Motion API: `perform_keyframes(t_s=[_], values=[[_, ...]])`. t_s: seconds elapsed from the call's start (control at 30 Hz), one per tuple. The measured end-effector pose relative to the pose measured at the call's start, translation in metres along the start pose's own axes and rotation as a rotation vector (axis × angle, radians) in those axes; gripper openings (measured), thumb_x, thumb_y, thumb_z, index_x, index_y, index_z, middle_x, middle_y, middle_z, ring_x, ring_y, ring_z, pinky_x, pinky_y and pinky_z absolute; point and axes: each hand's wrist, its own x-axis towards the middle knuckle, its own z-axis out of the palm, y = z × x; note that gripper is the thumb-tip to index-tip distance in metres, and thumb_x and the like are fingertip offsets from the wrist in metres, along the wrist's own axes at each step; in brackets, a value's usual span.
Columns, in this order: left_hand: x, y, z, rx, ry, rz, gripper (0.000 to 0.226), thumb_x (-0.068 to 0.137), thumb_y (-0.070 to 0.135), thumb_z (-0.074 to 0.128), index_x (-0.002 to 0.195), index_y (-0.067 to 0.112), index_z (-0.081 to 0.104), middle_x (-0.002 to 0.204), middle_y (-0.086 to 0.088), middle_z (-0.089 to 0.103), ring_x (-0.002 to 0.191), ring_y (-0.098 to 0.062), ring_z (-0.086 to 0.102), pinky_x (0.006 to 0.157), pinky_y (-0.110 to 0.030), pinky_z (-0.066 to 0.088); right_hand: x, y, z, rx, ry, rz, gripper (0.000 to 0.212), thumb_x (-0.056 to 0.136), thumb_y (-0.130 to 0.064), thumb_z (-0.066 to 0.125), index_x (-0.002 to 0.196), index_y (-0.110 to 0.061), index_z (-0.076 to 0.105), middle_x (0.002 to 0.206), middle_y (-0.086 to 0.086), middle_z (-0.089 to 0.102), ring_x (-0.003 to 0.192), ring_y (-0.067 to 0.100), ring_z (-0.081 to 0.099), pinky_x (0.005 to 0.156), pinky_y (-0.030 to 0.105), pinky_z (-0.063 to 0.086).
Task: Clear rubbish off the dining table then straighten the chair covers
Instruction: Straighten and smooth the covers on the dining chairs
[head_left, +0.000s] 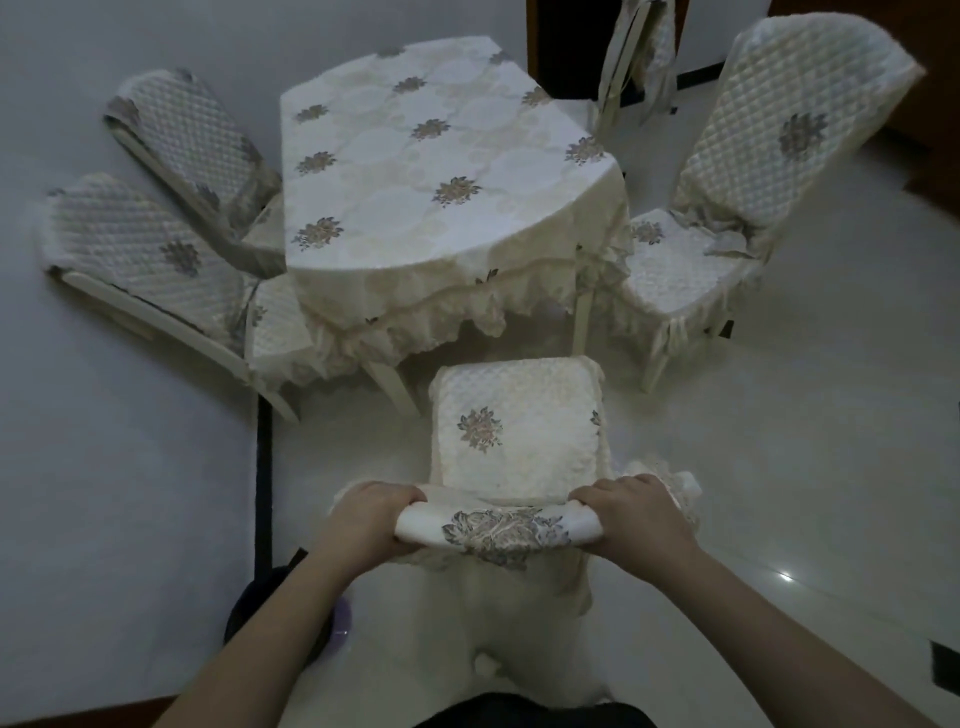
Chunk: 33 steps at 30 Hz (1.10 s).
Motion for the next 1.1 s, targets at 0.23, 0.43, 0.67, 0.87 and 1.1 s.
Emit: perform_keyframes(t_s=[0.23,0.43,0.67,0.87,1.1], values=[[0.011,-0.008,0.004,-0.052,0.049,0.024,0.039,0.052,0.052,0.074,0.086,0.033,0.069,0.080,0.011,0.070,0.072,-0.013,0.066,0.064,-0.025,0.050,0.015,0.011,-0.001,0.028,-0.062,0.008,0.036,0.057,-0.057,0.061,0.084,-0.035,0.070,0.072,-0.014,0.069,0.064,0.013,0.066,0.061,0.030,0.047],[0.039,-0.012,0.001,-0.026,0.143,0.089,0.036,0.054,0.055,0.068,0.080,0.031,0.068,0.074,0.010,0.068,0.066,-0.016,0.065,0.057,-0.027,0.051,0.043,0.023,-0.015,0.063,-0.081,0.029,0.025,0.058,-0.051,0.061,0.078,-0.036,0.067,0.069,-0.013,0.067,0.062,0.014,0.064,0.060,0.028,0.043],[0.074,-0.007,-0.015,0.055,0.168,0.006,0.039,0.048,0.067,0.074,0.067,0.033,0.066,0.056,0.009,0.062,0.052,-0.013,0.061,0.042,-0.021,0.038,0.087,0.049,-0.033,0.042,-0.088,-0.011,0.028,0.057,-0.056,0.055,0.073,-0.036,0.067,0.066,-0.014,0.066,0.059,0.009,0.061,0.056,0.025,0.034],[0.104,0.017,-0.016,0.059,0.160,-0.115,0.041,0.052,0.073,0.064,0.068,0.035,0.067,0.058,0.011,0.064,0.052,-0.011,0.062,0.043,-0.020,0.035,0.125,0.093,-0.042,0.033,-0.138,-0.051,0.027,0.059,-0.055,0.061,0.072,-0.033,0.068,0.065,-0.014,0.066,0.061,0.009,0.061,0.060,0.028,0.044],[0.143,0.034,-0.014,0.045,0.153,-0.212,0.039,0.051,0.068,0.067,0.069,0.034,0.067,0.060,0.010,0.065,0.053,-0.015,0.064,0.043,-0.022,0.040,0.166,0.134,-0.043,0.037,-0.195,-0.091,0.040,0.060,-0.059,0.052,0.088,-0.036,0.069,0.083,-0.013,0.070,0.079,0.012,0.061,0.074,0.031,0.032]])
